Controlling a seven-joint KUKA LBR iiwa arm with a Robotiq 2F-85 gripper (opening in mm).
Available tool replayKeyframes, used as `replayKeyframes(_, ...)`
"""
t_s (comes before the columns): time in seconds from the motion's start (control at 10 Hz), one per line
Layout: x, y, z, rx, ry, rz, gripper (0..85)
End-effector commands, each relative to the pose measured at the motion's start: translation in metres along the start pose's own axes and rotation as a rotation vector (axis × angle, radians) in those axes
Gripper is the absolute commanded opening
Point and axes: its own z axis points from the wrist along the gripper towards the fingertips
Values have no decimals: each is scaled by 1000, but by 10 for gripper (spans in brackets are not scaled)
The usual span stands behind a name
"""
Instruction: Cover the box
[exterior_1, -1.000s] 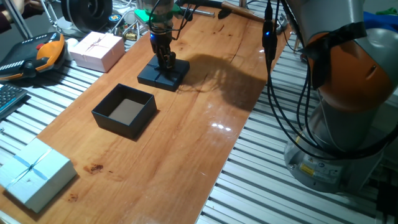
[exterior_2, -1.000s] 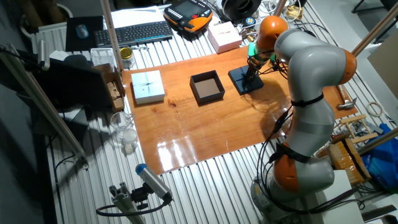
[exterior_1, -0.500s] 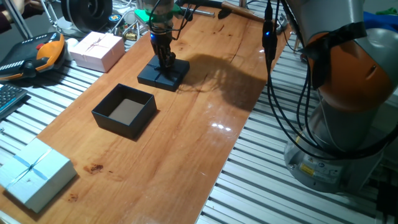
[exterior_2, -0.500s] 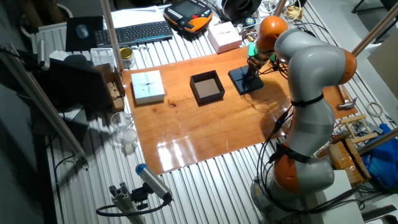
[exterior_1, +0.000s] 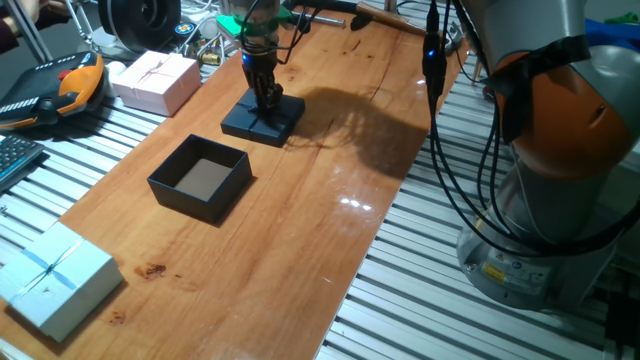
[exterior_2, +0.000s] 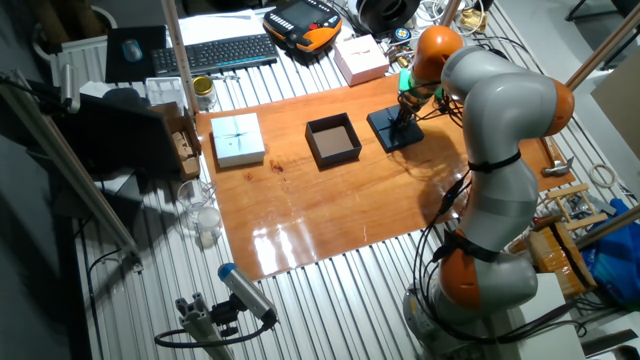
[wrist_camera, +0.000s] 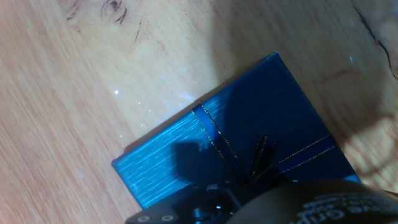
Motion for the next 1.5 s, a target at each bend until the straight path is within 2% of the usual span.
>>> replayKeyframes(0.0,0,0,0,1,-2,-8,170)
replayKeyframes(0.1,-1,0,0,0,-3,-11,0)
replayKeyframes(0.7,-2,0,-1,-11,-11,-21,0)
replayKeyframes(1.4,-1,-2,-10,-4,-6,-17,0)
